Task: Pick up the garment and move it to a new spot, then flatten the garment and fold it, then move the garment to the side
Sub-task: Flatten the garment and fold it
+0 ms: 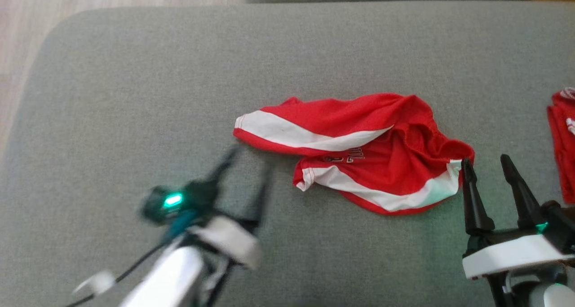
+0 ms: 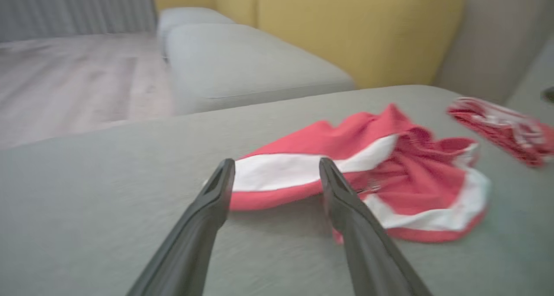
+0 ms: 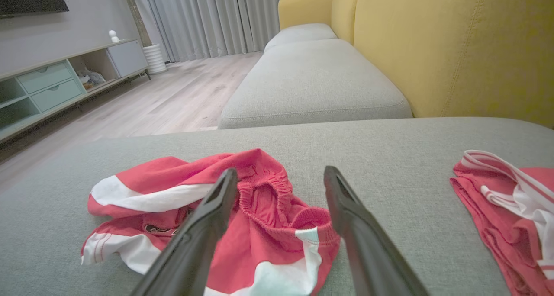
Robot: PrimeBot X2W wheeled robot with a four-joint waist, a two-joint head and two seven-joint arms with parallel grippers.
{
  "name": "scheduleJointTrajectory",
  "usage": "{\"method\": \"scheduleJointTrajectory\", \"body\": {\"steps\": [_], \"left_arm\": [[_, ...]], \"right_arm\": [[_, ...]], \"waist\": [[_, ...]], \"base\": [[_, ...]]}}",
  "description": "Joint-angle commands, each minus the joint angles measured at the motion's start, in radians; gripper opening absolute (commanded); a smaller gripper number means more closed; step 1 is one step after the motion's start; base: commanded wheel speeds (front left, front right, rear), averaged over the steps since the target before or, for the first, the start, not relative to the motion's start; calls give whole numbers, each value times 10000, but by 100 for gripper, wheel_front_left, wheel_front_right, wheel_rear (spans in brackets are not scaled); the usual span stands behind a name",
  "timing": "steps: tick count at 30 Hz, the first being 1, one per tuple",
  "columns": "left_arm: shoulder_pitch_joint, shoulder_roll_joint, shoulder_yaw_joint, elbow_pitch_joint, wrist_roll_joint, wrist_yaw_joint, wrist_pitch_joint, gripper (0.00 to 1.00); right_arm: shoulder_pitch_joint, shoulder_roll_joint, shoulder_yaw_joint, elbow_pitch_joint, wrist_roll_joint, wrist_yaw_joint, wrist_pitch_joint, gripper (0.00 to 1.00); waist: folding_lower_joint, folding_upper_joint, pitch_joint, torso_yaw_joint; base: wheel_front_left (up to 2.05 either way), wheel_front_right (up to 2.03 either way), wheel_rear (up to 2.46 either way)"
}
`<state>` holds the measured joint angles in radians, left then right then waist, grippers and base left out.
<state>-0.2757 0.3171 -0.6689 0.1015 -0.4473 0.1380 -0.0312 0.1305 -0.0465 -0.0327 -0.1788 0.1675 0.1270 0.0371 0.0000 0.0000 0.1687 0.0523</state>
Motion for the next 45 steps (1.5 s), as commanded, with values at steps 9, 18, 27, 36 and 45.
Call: {"method": "scheduleJointTrajectory", "body": {"steps": [9,18,27,36,45], "left_arm": [[-1811,-1245,-1176,1216,-230,-1333,1464,100],[-2324,-1365,-1221,2582,-284,-1347,1775,47],[-2554,-1401,-1226,2930,-301,-1381,1566,0],[-2714,-1494,-1210,2972,-317,-1351,1270,0],[-2438,-1298,-874,2437,-427,-1078,454,0]], "right_arm": [[-720,-51,262,-323,208,37,121,100],[-851,-41,62,-10,347,37,385,100],[-1374,-919,361,1206,363,37,1736,100],[-2218,-1691,1124,2242,435,37,2420,100],[-2228,-1721,1132,1892,942,37,2524,0]], "waist": [[0,0,639,-431],[0,0,962,-569],[0,0,1068,-510],[0,0,1230,-273],[0,0,948,-164]], "base": [[0,0,0],[0,0,0],[0,0,0],[0,0,0],[0,0,0]]}}
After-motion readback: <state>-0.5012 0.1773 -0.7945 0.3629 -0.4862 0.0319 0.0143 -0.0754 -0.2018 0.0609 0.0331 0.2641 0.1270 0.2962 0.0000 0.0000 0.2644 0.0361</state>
